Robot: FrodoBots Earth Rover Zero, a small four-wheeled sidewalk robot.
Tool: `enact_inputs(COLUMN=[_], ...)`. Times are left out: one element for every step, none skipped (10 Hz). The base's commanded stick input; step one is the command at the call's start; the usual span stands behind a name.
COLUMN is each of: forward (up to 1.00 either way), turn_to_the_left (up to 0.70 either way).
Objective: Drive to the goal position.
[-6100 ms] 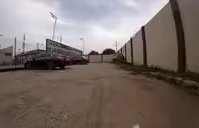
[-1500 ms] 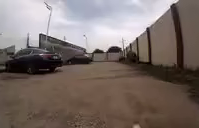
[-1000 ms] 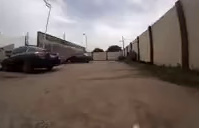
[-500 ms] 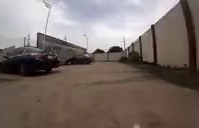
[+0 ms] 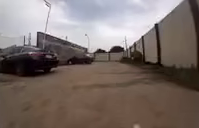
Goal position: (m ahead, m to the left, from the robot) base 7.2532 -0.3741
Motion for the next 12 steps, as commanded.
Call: enact_inputs(forward=[0.7, 0.7, 0.7, 0.7, 0.7, 0.7, 0.7, 0.7, 0.7, 0.7, 0.7, 0.7], turn_to_the_left=[0.0, 0.0, 0.0, 0.0, 0.0, 0.0, 0.0, 0.0, 0.0, 0.0, 0.0, 0.0])
